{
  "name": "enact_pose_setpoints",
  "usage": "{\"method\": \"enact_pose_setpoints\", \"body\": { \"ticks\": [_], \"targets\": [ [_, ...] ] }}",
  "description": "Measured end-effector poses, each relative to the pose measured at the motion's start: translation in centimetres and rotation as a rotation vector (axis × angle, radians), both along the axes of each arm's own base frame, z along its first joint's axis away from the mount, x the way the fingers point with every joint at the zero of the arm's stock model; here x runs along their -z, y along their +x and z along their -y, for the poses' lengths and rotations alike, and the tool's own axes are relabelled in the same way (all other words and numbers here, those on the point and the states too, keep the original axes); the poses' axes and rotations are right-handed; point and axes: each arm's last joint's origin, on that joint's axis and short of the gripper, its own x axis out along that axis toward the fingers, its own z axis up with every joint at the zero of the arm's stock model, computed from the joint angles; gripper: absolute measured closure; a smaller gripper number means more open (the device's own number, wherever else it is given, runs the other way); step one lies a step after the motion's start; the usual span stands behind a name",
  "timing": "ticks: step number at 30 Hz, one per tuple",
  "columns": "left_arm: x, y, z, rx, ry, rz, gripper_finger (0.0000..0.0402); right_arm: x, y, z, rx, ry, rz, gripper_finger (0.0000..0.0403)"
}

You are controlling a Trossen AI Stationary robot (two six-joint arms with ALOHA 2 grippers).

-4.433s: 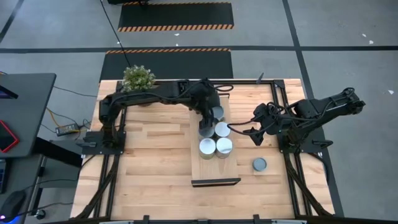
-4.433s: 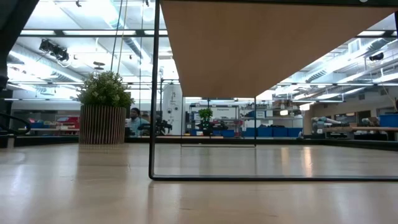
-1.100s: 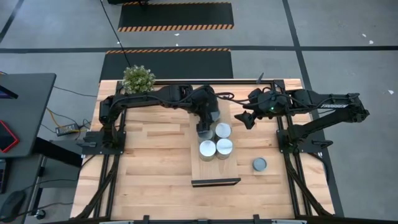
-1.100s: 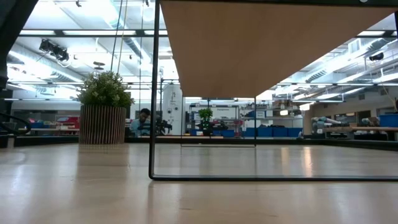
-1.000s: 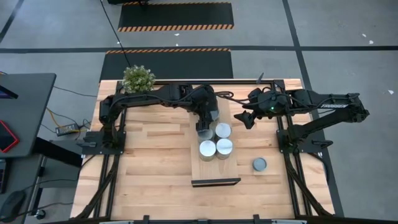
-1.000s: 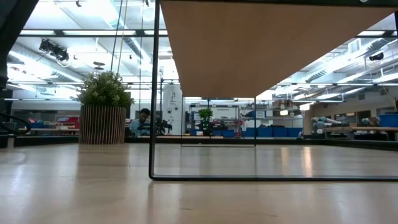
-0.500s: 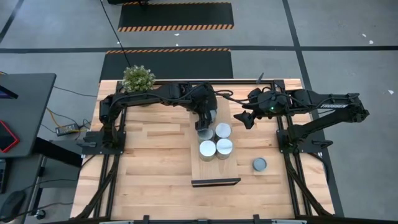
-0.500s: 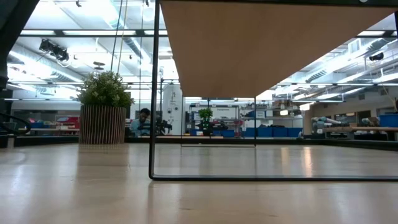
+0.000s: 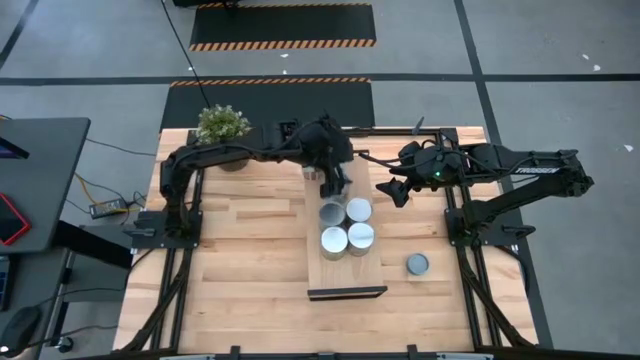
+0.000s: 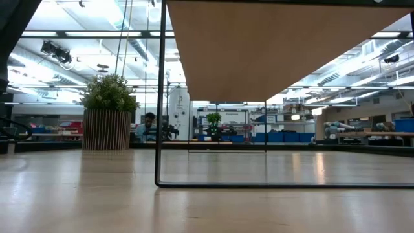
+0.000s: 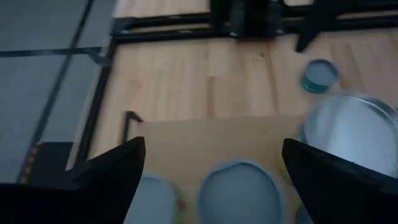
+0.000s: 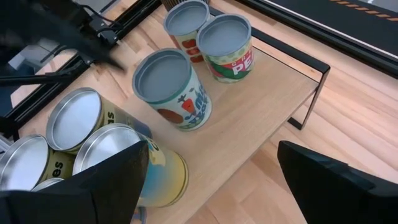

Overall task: Pick and place cans onto a shelf
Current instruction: Put the canned mixed vegetables on the shelf

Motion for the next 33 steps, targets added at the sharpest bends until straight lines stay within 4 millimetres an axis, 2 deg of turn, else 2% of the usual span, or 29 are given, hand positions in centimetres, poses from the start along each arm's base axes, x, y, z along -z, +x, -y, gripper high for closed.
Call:
{"method": "enact_pose_setpoints", "body": {
  "ticks": [3, 6, 12, 23, 33],
  "targets": [
    [-1.1, -0.4, -0.5, -0.061, 0.052, 0.008, 0.0017, 0.0, 0.0, 0.0, 0.001, 0.000, -0.001, 0.0039],
    [-1.6, -1.3, -1.0, -0.106, 0.116, -0.061, 0.0017, 0.0, 0.0, 0.0, 0.001, -0.001, -0.001, 0.0039],
    [-0.2, -2.6, -2.0, -0.121, 0.106, -0.241, 0.0017, 0.0, 0.0, 0.0, 0.002, -0.002, 0.000, 0.0039],
    [3.2, -0.6, -2.2, -0.102, 0.089, -0.357, 0.0017, -0.1, 0.1, 0.0, -0.005, -0.009, 0.010, 0.0039],
    [3.9, 1.1, -0.6, -0.063, 0.104, -0.302, 0.0017, -0.1, 0.1, 0.0, -0.009, -0.014, 0.009, 0.0039]
  ]
}}
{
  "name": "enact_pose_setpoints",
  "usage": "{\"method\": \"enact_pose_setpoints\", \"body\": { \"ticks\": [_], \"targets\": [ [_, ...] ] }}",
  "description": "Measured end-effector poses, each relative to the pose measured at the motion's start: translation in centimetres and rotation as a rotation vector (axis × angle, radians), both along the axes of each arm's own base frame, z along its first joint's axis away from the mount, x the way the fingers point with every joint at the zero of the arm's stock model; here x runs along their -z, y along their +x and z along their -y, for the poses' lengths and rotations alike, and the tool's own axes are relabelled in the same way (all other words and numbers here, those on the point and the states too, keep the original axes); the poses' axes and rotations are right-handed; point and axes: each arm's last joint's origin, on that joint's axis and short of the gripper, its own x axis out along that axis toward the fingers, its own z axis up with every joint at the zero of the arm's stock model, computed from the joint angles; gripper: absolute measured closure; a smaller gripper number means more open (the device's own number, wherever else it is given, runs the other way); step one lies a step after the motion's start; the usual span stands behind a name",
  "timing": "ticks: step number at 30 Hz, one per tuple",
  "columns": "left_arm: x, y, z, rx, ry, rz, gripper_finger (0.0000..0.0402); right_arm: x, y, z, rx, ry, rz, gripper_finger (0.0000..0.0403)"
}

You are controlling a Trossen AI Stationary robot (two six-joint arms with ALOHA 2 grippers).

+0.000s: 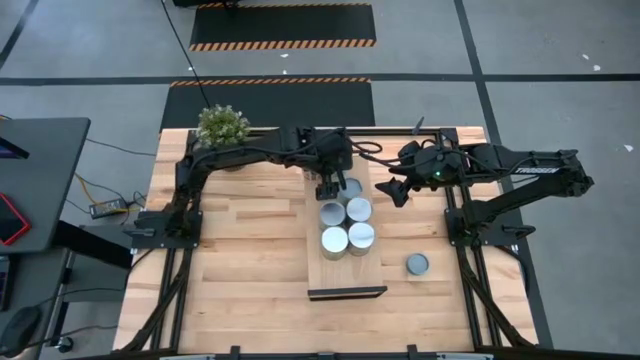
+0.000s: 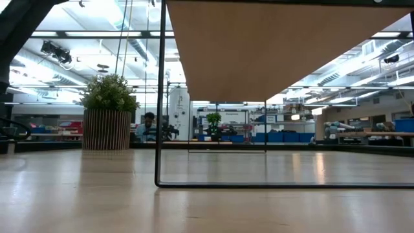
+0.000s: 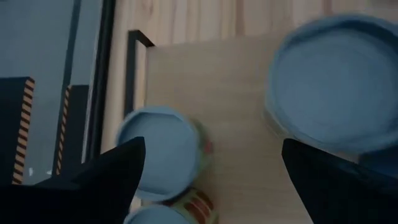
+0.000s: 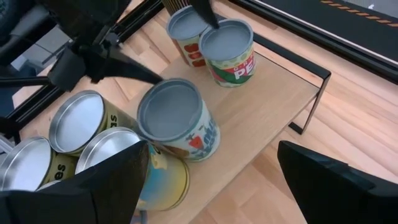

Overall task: Pick and place cans onto a shelf
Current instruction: Put the canned mixed vegetables on the shelf, then adjust the cans on the shelf

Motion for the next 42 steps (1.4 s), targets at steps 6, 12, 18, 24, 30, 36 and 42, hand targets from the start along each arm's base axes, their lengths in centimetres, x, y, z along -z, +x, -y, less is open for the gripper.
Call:
{"method": "enact_pose_setpoints", "body": {
  "ticks": [6, 12, 18, 24, 30, 36, 42],
  "targets": [
    [0.2, 0.2, 0.4, -0.001, -0.007, -0.003, 0.0017, 0.0, 0.0, 0.0, -0.005, -0.006, -0.002, 0.0039],
    [0.0, 0.2, 0.4, -0.015, -0.014, 0.018, 0.0017, 0.0, 0.0, 0.0, -0.008, -0.009, -0.003, 0.0039],
    [-0.4, 0.3, 0.3, -0.036, -0.021, 0.063, 0.0017, 0.0, 0.0, 0.0, -0.009, -0.011, -0.004, 0.0039],
    [-1.0, -0.4, 0.3, -0.049, 0.002, 0.048, 0.0017, 0.3, -0.5, -0.1, -0.043, 0.025, -0.053, 0.0039],
    [-3.3, -3.4, -0.8, -0.083, 0.003, 0.011, 0.0017, 0.6, -1.0, -0.1, -0.045, 0.021, -0.111, 0.0039],
    [-3.3, -5.5, -3.5, -0.159, -0.040, -0.074, 0.0017, 0.4, -0.9, -0.1, -0.035, 0.009, -0.081, 0.0039],
    [-3.3, -6.6, -5.3, -0.226, -0.061, -0.108, 0.0017, 0.4, -0.8, -0.1, -0.034, 0.011, -0.071, 0.0039]
  ]
}}
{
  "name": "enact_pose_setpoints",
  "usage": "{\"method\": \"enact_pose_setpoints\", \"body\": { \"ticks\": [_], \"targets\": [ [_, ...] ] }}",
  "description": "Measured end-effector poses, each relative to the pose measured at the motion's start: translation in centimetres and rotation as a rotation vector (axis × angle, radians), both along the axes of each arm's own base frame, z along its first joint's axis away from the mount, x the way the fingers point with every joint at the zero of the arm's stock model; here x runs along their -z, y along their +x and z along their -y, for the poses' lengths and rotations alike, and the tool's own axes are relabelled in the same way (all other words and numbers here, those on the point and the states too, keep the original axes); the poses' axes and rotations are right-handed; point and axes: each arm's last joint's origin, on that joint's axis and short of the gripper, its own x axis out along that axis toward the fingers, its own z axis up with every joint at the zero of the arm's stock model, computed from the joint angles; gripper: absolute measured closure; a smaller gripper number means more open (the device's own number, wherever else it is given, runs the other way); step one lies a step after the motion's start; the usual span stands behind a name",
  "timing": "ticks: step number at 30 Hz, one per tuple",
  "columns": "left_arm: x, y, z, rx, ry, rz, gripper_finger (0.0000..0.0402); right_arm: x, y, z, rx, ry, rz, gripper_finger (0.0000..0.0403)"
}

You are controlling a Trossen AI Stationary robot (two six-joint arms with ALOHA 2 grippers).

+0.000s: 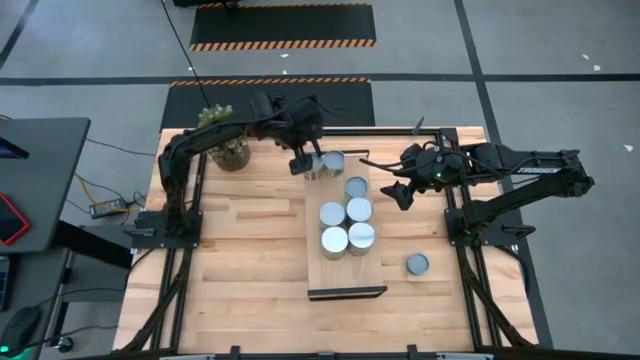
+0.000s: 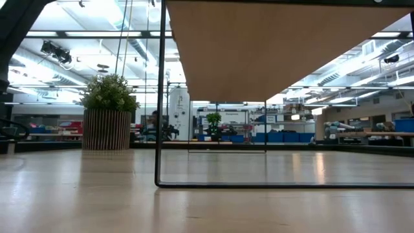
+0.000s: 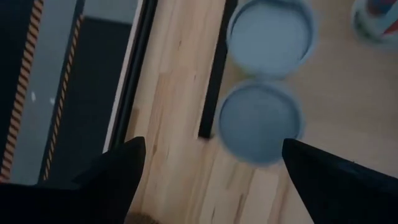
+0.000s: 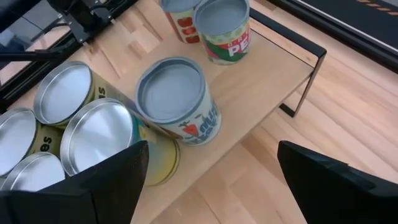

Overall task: Pick and place cans onto a shelf
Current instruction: Adjust the cans on the shelf

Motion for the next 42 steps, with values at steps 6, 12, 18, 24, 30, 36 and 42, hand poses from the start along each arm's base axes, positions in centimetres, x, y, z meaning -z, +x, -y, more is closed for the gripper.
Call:
{"method": "enact_pose_setpoints", "body": {
  "ticks": [6, 12, 18, 24, 30, 36, 42],
  "targets": [
    [0.4, -1.5, -1.4, -0.092, -0.047, -0.081, 0.0017, -0.2, 0.2, 0.0, -0.004, -0.003, 0.026, 0.0039],
    [0.9, -1.8, -2.3, -0.160, -0.044, -0.121, 0.0017, -0.3, 0.3, 0.0, -0.014, -0.016, 0.046, 0.0039],
    [3.0, -0.6, -2.4, -0.109, -0.059, -0.223, 0.0017, -0.5, 0.5, 0.0, -0.014, -0.015, 0.070, 0.0039],
    [3.5, -0.3, -2.6, -0.108, -0.060, -0.227, 0.0017, -0.5, 0.5, 0.0, -0.015, -0.015, 0.069, 0.0039],
    [3.4, 0.5, -2.1, -0.090, -0.052, -0.178, 0.0017, -0.6, 0.5, 0.0, -0.018, -0.018, 0.075, 0.0039],
    [5.0, 1.8, -1.5, -0.063, -0.050, -0.221, 0.0017, -0.6, 0.5, 0.0, -0.020, -0.017, 0.076, 0.0039],
    [5.3, 3.2, -0.7, -0.039, -0.012, -0.167, 0.0017, -0.6, 0.6, -0.1, -0.030, -0.002, 0.079, 0.0039]
  ]
}}
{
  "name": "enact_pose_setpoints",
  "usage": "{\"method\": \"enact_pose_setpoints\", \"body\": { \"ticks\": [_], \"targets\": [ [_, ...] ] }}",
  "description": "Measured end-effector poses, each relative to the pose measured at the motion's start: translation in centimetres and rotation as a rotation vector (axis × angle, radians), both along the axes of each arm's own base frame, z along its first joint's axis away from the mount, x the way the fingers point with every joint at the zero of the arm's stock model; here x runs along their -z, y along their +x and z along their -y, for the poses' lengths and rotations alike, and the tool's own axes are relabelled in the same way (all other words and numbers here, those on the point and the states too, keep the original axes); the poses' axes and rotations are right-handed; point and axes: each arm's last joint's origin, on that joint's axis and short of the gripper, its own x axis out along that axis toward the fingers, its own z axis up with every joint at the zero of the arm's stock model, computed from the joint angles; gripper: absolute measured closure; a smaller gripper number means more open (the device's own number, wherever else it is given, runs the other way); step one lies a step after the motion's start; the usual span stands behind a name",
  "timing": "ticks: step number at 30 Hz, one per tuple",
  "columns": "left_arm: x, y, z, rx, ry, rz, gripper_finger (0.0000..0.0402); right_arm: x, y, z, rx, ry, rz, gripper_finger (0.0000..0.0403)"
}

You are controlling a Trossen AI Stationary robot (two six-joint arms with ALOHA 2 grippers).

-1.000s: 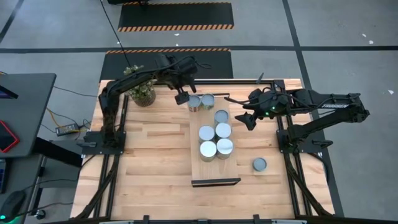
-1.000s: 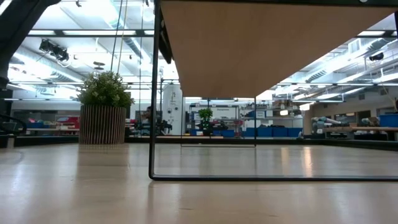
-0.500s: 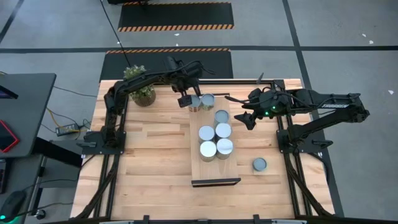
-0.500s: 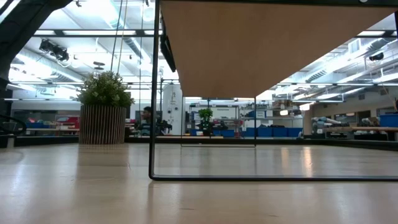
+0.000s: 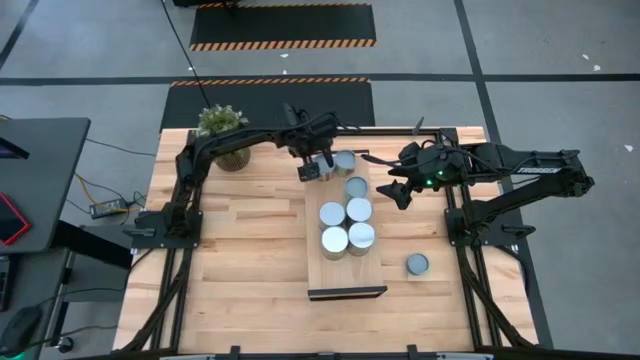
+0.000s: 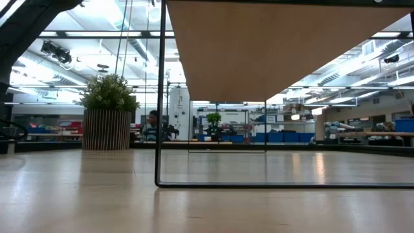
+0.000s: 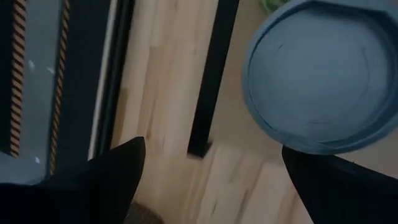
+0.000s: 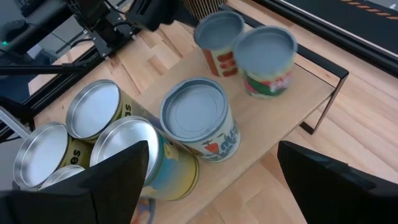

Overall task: Pick and place cans onto a shelf
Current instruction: Adjust the cans on the shelf

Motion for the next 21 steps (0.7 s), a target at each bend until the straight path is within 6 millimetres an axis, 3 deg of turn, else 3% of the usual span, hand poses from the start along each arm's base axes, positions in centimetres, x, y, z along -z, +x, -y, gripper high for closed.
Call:
{"method": "enact_pose_setpoints", "body": {
  "ticks": [15, 21],
  "targets": [
    [-0.3, 0.5, 0.7, -0.013, 0.038, 0.041, 0.0017, 0.0, 0.0, 0.0, -0.005, 0.004, -0.002, 0.0039],
    [-0.3, 0.7, 0.9, -0.007, 0.042, 0.054, 0.0017, 0.8, -1.7, 0.2, 0.060, 0.085, -0.129, 0.0039]
  ]
}}
